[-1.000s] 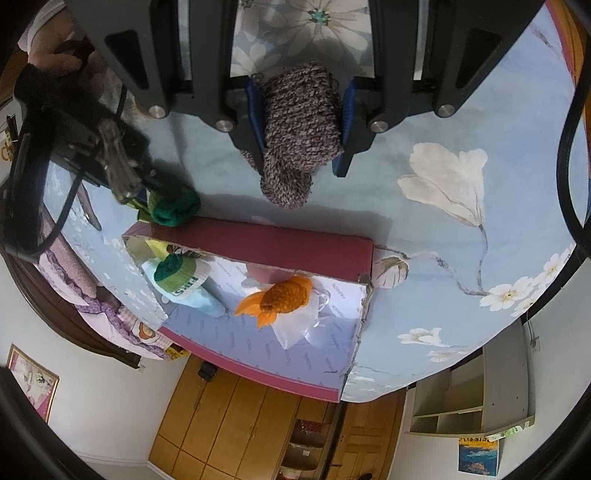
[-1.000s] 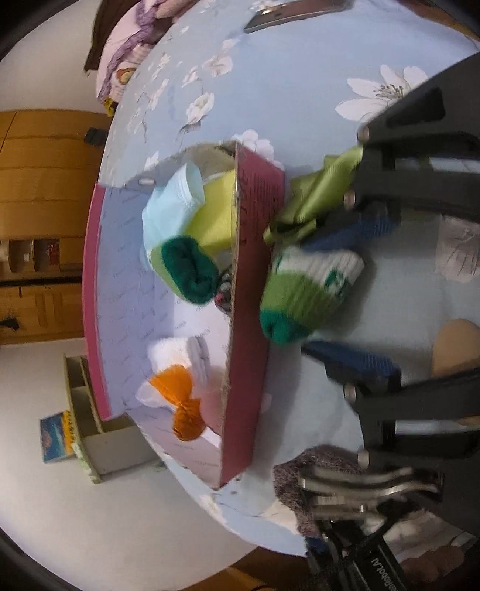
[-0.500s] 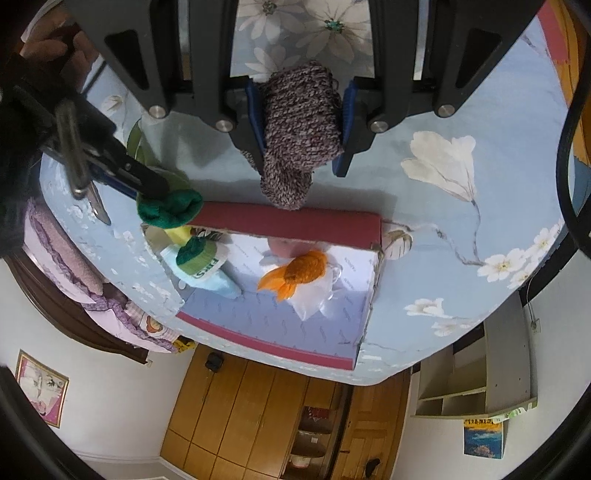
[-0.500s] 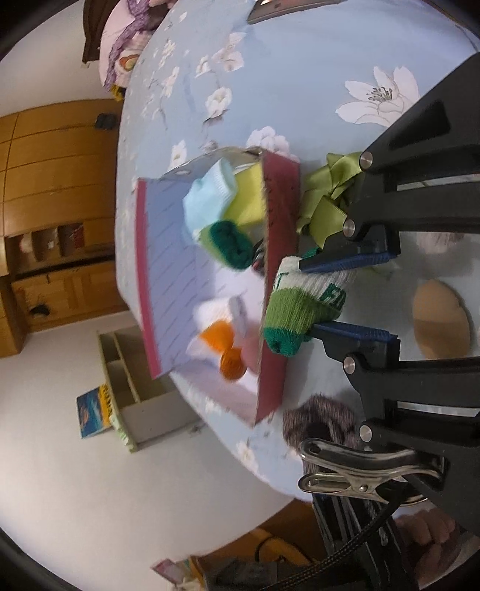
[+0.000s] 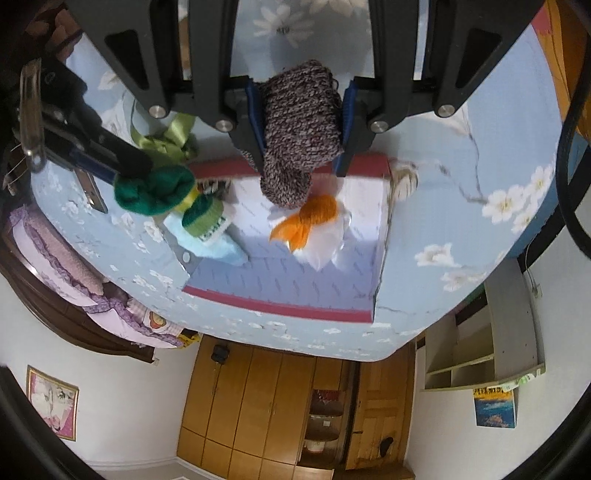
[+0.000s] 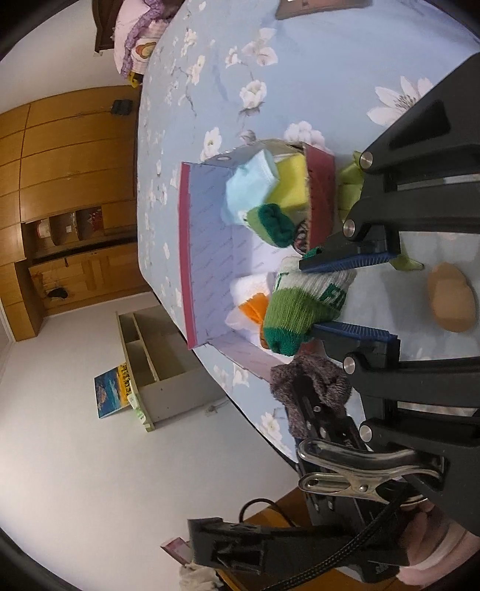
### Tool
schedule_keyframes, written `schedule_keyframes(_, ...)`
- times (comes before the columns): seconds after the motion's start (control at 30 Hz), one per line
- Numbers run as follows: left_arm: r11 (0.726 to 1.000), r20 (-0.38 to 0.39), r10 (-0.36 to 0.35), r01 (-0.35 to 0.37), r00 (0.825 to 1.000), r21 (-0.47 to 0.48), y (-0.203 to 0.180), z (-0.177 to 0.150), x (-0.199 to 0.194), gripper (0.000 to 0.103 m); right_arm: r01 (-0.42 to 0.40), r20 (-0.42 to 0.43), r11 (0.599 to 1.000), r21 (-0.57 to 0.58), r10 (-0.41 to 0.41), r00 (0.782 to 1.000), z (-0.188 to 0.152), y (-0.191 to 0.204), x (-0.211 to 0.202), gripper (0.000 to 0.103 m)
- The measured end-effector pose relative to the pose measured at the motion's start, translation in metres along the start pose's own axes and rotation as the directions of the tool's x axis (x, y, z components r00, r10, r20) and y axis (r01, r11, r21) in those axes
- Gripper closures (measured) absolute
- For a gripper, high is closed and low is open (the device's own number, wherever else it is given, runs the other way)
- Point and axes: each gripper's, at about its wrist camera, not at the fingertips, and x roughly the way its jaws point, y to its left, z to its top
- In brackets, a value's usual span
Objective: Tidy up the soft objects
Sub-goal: 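Carry the grey sock and green-white sock over the pink box with both grippers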
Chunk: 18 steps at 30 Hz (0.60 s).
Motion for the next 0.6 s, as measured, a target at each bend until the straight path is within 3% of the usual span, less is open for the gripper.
schedule_keyframes(0.6, 0.999, 0.035, 0.021, -0.022, 0.999, 0.032, -0.004, 0.047, 0.031, 0.068, 0.031, -0.001, 0.999, -0.005, -0.031, 1.000, 0.031, -0.020, 0.025, 0.076)
